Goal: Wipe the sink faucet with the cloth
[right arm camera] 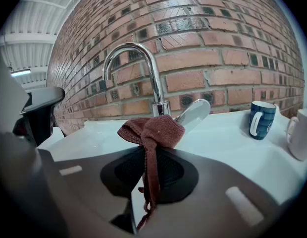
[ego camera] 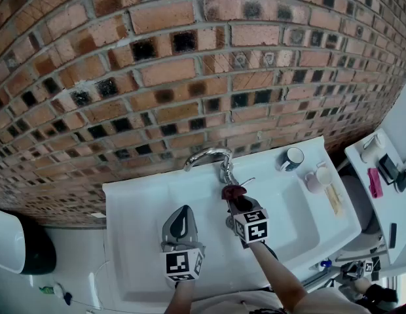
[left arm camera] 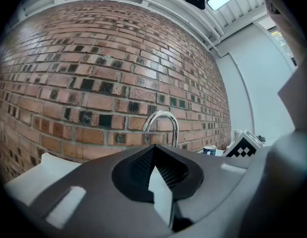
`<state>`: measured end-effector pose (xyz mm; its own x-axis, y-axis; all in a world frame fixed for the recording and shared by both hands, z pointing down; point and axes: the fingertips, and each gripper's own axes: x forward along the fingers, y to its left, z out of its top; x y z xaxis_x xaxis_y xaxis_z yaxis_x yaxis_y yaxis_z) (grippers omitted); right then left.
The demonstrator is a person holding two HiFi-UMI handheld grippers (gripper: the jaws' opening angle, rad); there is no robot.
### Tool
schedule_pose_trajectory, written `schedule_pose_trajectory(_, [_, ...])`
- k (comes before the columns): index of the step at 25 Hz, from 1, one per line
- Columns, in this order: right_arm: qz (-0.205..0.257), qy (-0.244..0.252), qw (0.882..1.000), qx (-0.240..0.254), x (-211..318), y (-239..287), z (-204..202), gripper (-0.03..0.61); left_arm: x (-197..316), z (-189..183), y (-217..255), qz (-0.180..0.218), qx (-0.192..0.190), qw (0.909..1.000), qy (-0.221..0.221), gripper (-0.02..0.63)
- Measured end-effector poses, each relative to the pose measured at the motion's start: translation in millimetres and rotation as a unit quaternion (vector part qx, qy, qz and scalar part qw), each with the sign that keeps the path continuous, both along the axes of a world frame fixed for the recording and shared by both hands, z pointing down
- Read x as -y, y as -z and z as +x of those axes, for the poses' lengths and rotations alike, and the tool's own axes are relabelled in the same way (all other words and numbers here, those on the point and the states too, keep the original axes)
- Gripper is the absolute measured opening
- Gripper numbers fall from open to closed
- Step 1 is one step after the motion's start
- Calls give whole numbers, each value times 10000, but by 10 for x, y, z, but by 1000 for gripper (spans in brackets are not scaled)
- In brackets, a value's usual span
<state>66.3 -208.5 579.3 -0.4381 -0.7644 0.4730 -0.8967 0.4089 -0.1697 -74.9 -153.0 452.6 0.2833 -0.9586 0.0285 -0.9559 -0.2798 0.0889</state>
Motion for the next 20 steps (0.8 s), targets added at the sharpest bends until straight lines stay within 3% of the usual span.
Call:
schedule_pose_trajectory(6, [160,-83,9998,31,69,96,154,44,94,-50,-81,-100,5,9999,30,-5])
schedule_pose_trajectory(15, [663,-1226,9902,97,275,565,1037,44,95,-21,-103,-107,-60,9999,-26,-5])
schedule_pose_trajectory(18, [509,-1146,9916,324,179,584,895,43,90,-7,-99,-111,-91,9999,-31,-5])
schedule_pose_trajectory(20, [168,-694,9953,653,52,458,470,43,97,-16,-102,-118,-119,9999,-15,-5])
